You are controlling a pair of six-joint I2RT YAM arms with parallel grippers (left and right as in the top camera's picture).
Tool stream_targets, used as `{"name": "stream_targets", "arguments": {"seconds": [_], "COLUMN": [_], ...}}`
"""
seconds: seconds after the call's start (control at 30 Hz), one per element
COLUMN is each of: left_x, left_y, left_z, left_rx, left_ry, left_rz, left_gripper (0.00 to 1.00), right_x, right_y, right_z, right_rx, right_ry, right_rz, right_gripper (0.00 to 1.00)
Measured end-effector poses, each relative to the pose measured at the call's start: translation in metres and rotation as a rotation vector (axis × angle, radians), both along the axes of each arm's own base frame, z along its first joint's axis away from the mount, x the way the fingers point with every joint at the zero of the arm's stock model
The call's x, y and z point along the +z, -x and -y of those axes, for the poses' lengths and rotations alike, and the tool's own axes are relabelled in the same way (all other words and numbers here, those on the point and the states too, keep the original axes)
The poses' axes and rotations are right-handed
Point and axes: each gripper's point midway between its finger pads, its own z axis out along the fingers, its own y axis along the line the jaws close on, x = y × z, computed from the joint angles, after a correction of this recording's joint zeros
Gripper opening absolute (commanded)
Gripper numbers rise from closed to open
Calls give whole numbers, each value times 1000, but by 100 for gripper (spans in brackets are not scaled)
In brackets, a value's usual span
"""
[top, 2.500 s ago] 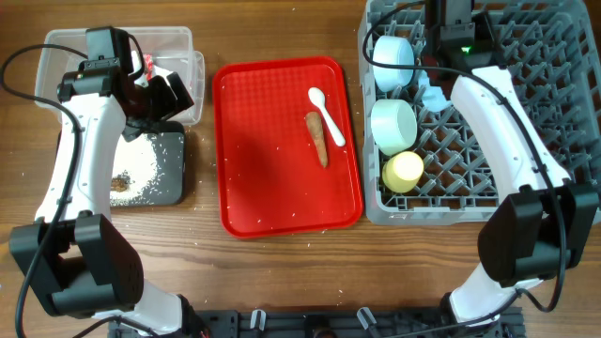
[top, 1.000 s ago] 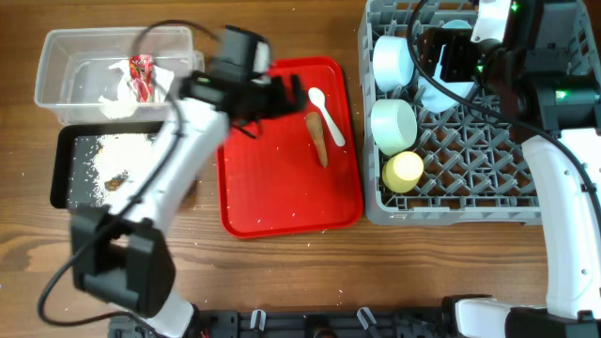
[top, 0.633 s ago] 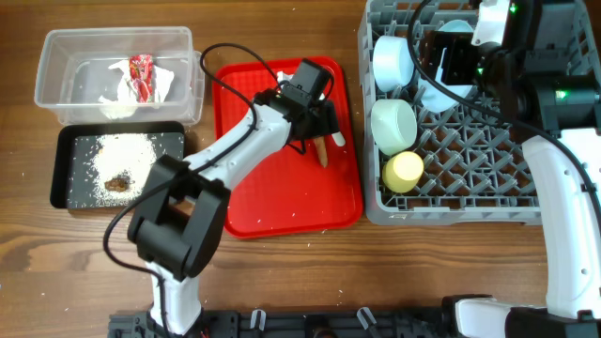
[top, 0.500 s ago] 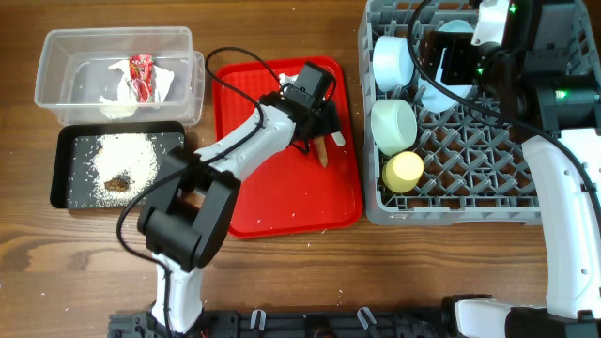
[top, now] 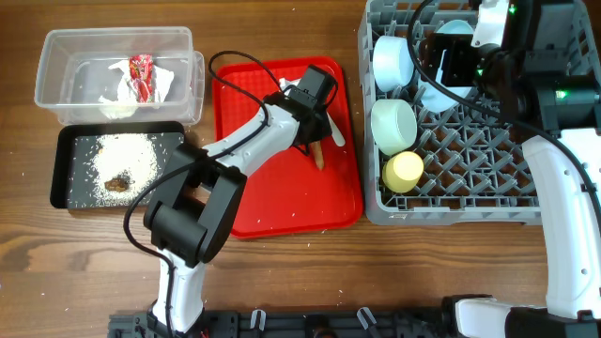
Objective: Sort waste into correct bins and load items into the dishwasher rack
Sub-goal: 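Reach the left gripper to the brown sweet potato and grasp it, then carry the sweet potato left and drop it onto the black tray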
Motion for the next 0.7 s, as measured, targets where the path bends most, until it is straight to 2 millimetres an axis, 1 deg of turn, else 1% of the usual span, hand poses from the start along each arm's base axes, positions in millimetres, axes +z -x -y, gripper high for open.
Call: {"name": "stream_targets", "arguments": {"seconds": [0.07, 0.13, 0.23, 0.27, 0.3, 0.37, 0.4, 0.43, 0.47, 0.5, 0.53, 0.6, 0.63, 0.67, 0.7], "left_x": [2, 7, 37, 56, 88, 130, 154, 168, 184, 193, 195, 189, 181, 173, 160], "left_y": [8, 19, 17, 14, 12, 10, 16, 22, 29, 35, 41, 49, 55, 59, 66], "left_z": [-9, -31, -65, -79, -103, -134, -157, -175, -204, -229, -252, -289, -307, -320, -334], "left_rx": [10, 35, 84, 113, 162, 231, 278, 317, 386, 448, 509, 619, 689, 743, 811], "left_ry": [-27, -63, -69, -59, -38, -13, -4, -1, -11, -30, -56, -96, -112, -120, -126], "left_rz": [-43, -102, -101, -82, -43, 26, 53, 67, 87, 96, 89, 65, 41, 22, -3], "left_gripper": [4, 4, 4, 4, 4, 4, 4, 4, 4, 4, 4, 4, 4, 4, 4], "right_x": [0, 0, 0, 0, 0, 0, 0, 0, 0, 1, 1, 2, 1, -3, -6], "right_y": [0, 0, 0, 0, 0, 0, 0, 0, 0, 1, 1, 1, -1, -2, -3], "right_z": [0, 0, 0, 0, 0, 0, 0, -1, -3, -6, -10, -17, -22, -29, -36], "right_rx": [0, 0, 0, 0, 0, 0, 1, 6, 15, 27, 44, 75, 92, 112, 129], "right_ry": [0, 0, 0, 0, 0, 0, 0, -5, -13, -24, -39, -63, -73, -80, -84], "right_rz": [0, 0, 0, 0, 0, 0, 0, 0, 0, -1, -1, 3, 0, -9, -18], "right_gripper": [100, 99, 100, 100, 100, 100, 100, 100, 99, 98, 99, 98, 98, 99, 98]}}
